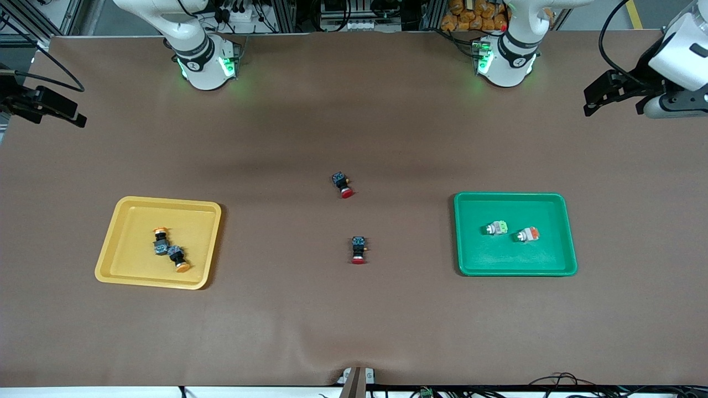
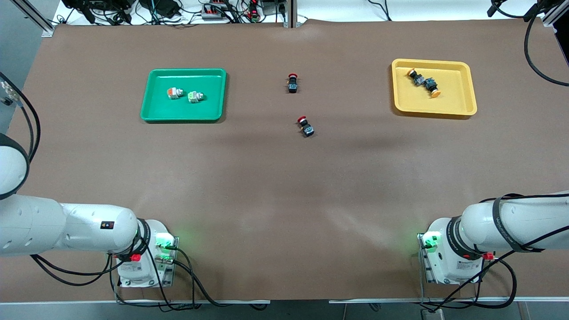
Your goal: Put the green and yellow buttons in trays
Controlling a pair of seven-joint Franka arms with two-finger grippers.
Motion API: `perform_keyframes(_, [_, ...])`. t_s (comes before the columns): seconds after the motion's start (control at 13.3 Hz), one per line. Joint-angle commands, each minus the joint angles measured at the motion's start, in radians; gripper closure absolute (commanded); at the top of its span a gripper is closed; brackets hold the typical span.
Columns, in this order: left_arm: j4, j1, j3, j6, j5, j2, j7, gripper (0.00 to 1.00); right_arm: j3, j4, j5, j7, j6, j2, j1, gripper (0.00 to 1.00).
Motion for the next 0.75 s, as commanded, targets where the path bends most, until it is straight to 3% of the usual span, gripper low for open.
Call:
perform_keyframes(0.0, [0.034,-0.011,0.004,-0.024,-0.003,0.007,0.005,0.00,0.008,0.000,-0.009,-0.004,0.003,0.000,-0.012,0.00])
perform_keyframes(0.68, [0.044,0.001,0.001,-0.027,-0.003,0.031,0.001,0.00,0.008,-0.003,-0.007,-0.004,0.009,0.015,-0.013,0.00])
